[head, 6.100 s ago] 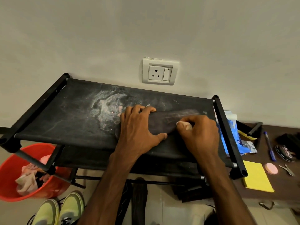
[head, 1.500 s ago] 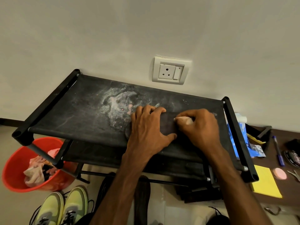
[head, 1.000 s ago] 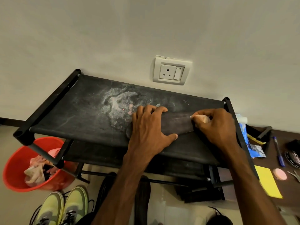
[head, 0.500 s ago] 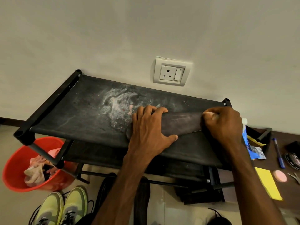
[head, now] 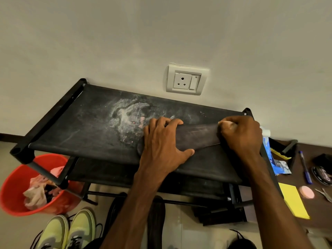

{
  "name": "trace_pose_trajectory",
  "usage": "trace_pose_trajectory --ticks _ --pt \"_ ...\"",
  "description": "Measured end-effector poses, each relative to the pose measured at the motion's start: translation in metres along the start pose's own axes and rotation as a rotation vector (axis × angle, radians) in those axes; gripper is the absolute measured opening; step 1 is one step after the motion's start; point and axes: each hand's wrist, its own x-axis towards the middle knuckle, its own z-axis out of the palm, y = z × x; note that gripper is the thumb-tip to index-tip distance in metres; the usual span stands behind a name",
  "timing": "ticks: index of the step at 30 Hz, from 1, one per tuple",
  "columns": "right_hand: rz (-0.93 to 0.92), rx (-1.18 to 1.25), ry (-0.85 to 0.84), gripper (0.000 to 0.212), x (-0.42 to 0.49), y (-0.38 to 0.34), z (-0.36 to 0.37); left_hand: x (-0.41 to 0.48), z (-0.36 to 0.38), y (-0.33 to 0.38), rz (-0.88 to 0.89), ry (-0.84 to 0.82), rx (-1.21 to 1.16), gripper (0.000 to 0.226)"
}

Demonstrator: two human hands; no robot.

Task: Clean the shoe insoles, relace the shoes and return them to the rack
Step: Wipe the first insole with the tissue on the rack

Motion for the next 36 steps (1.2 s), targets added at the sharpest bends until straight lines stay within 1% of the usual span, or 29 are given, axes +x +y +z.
trace_pose_trajectory --ticks 2,5,6,7,10,12,13,15,17,18,21,22,24,27,29,32,34,36 --pt "-0.003 -0.031 0.026 0.024 0.000 -0.001 0.002 0.000 0.000 0.000 0.000 0.002 0.007 0.082" --pt "-0.127 0.007 -0.120 0.022 -0.012 -0.017 0.016 0.001 0.000 -0.001 -0.009 -0.012 0.014 0.083" --pt "-0.128 0.020 -0.148 0.023 -0.014 -0.020 0.018 0.001 0.000 -0.001 -0.009 -0.017 0.014 0.083" --pt "-0.099 0.020 -0.139 0.024 -0.013 -0.020 0.016 0.001 0.001 0.000 -0.008 -0.018 0.013 0.083" --pt "0.044 -0.015 0.001 0.028 -0.002 -0.011 0.006 0.001 0.000 0.000 0.001 -0.002 0.012 0.082" --pt "0.042 -0.056 0.012 0.025 -0.004 -0.016 0.007 0.001 0.000 0.000 0.001 -0.002 0.012 0.082" --pt "-0.001 -0.057 -0.026 0.023 -0.007 -0.021 0.012 0.001 0.000 0.000 0.000 0.001 0.013 0.082" --pt "-0.124 0.013 -0.153 0.021 -0.018 -0.034 0.022 0.000 0.001 -0.001 -0.005 -0.001 0.005 0.083" --pt "-0.183 0.040 -0.240 0.018 -0.021 -0.038 0.023 -0.001 0.000 -0.001 -0.006 -0.010 -0.002 0.083" --pt "-0.161 0.021 -0.233 0.019 -0.018 -0.037 0.019 -0.001 0.000 -0.001 -0.001 -0.010 0.000 0.082" --pt "-0.068 -0.046 -0.119 0.028 -0.007 -0.024 0.007 -0.001 -0.001 0.000 0.005 0.001 0.000 0.082" --pt "-0.074 -0.074 -0.096 0.026 -0.008 -0.024 0.007 0.000 0.000 0.001 0.006 0.001 -0.003 0.082" --pt "-0.167 -0.093 -0.121 0.017 -0.015 -0.034 0.015 0.000 0.000 0.001 0.003 -0.001 -0.004 0.082" --pt "-0.316 0.041 -0.251 0.015 -0.029 -0.048 0.027 -0.001 0.000 -0.002 -0.011 -0.022 -0.008 0.083" --pt "-0.266 0.033 -0.250 0.017 -0.025 -0.044 0.022 -0.001 0.000 -0.001 -0.010 -0.018 -0.015 0.084" --pt "-0.107 -0.090 -0.138 0.023 -0.014 -0.029 0.005 0.000 0.000 0.001 -0.003 0.001 -0.015 0.082" --pt "-0.121 -0.144 -0.096 0.019 -0.013 -0.027 0.005 0.000 0.000 0.001 -0.004 -0.009 -0.016 0.081" --pt "-0.222 -0.088 -0.169 0.015 -0.022 -0.036 0.011 0.000 0.000 0.000 -0.009 -0.002 -0.030 0.082"
